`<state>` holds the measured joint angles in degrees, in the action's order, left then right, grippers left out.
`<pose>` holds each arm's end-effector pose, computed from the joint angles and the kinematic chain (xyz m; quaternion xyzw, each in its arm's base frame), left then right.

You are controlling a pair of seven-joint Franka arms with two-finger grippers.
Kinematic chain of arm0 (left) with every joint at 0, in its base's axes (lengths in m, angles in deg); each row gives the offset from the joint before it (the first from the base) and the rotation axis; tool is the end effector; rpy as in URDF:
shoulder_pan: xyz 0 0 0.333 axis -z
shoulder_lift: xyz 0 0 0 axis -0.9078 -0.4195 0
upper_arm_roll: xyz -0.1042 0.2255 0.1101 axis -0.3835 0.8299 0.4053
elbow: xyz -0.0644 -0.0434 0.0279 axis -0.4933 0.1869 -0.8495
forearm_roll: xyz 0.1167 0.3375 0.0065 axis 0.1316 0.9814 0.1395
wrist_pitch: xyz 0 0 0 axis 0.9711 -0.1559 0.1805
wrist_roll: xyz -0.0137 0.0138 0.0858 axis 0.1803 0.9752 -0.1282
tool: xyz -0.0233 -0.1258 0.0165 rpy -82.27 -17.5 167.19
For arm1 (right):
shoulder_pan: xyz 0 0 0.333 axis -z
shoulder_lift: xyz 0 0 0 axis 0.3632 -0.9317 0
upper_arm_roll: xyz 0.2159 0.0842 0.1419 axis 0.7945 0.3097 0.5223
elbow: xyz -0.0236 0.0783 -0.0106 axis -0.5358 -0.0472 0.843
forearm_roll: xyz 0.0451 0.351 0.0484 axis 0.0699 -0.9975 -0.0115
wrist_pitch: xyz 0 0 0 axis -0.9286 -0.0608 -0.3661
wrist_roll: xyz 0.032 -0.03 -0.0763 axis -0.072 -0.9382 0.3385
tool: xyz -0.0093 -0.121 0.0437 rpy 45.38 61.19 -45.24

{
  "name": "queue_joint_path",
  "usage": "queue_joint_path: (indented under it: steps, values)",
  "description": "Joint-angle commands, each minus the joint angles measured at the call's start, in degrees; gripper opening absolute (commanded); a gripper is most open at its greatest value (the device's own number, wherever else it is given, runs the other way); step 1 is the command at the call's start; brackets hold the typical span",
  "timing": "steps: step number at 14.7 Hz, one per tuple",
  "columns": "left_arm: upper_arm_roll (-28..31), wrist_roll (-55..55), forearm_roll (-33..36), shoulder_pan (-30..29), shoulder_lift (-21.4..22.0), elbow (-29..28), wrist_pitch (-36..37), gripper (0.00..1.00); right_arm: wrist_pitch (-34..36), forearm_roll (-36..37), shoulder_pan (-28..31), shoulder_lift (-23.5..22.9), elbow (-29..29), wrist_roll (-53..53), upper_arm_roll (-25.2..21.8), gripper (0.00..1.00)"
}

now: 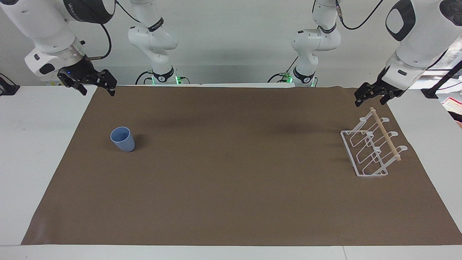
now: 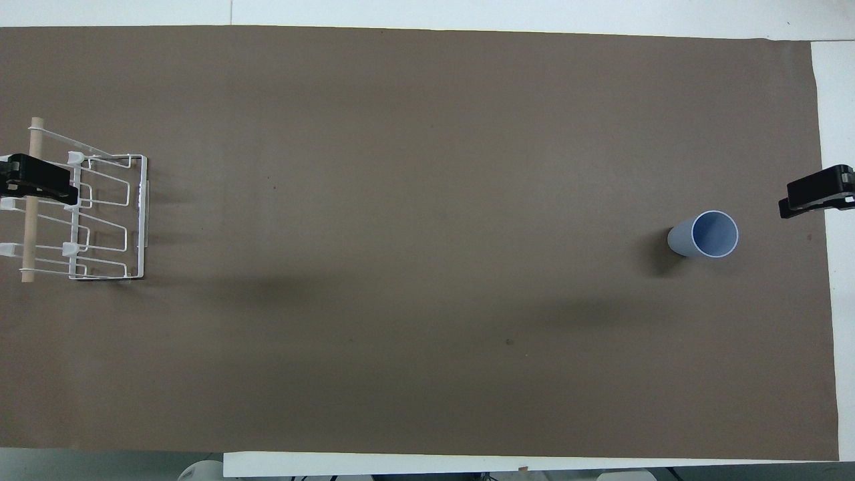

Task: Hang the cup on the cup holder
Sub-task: 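Move the right gripper toward the light blue cup, then lower the right gripper onto the blue cup and close on it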

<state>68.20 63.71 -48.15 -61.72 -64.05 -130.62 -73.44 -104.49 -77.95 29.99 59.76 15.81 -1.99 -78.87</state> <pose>0.5013 -0.0305 0.5316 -0.9991 0.0154 0.0402 0.0058 0.4917 -0.0557 0.5529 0.9978 -0.0243 -0.0623 0.0038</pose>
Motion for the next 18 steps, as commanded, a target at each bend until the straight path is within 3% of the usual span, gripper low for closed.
queue_joint_path:
  steps: [1, 7, 10, 14, 18]
  values:
    - [0.03, 0.44, -0.52, -0.23, 1.48, -1.97, -1.09, 1.00, -1.13, -0.46, 0.71, 1.48, 1.78, -0.88, 0.35, 1.00]
    - [0.03, 0.44, -0.52, -0.23, 1.48, -1.89, -1.09, 1.00, -3.58, -0.55, 0.36, 2.62, 4.14, -1.58, 0.44, 1.00]
    - [0.03, 0.44, -0.52, -0.23, 1.48, -1.97, -1.09, 1.00, -14.00, -0.55, 1.67, 2.36, 10.01, -10.61, 0.26, 1.00]
    - [0.03, 0.44, -0.52, -0.23, 1.48, -1.97, -1.09, 1.00, -30.27, -0.73, 4.66, -0.80, 22.15, -16.34, 0.35, 1.00]
    - [0.03, 0.44, -0.52, -0.23, 1.48, -1.97, -1.09, 1.00, -36.98, -0.73, 5.98, -5.81, 24.72, -18.72, 0.44, 0.95]
